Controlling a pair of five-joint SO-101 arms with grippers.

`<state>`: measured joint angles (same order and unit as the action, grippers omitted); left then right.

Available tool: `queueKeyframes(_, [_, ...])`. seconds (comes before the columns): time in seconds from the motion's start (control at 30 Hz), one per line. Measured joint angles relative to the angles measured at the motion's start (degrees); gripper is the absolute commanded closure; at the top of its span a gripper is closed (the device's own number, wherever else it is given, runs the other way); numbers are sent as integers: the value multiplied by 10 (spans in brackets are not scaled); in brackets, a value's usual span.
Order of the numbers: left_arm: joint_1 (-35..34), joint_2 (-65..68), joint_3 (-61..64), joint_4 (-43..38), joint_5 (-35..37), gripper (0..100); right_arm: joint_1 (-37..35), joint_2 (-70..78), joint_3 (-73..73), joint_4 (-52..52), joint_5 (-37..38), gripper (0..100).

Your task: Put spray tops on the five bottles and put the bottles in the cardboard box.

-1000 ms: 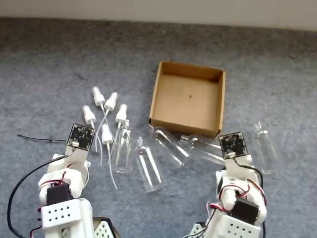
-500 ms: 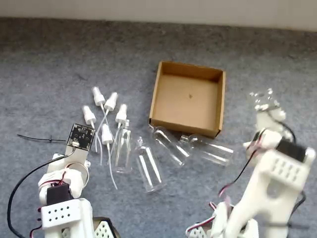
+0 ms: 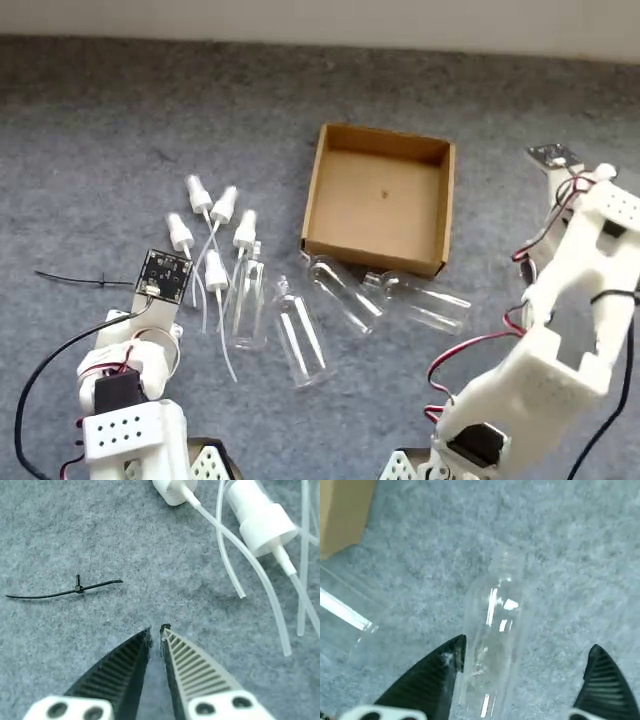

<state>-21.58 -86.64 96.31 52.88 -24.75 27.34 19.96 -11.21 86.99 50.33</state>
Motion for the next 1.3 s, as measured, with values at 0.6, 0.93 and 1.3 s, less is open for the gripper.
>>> queueKeyframes(0.6, [0, 0, 0, 0, 0, 954, -47, 51, -36, 5, -25, 670])
queueKeyframes(0.93, [0, 0, 0, 0, 0, 954, -44, 51, 4, -27, -25, 670])
queueKeyframes(1.3, [0, 0, 0, 0, 0, 954, -39, 51, 24, -49, -25, 687])
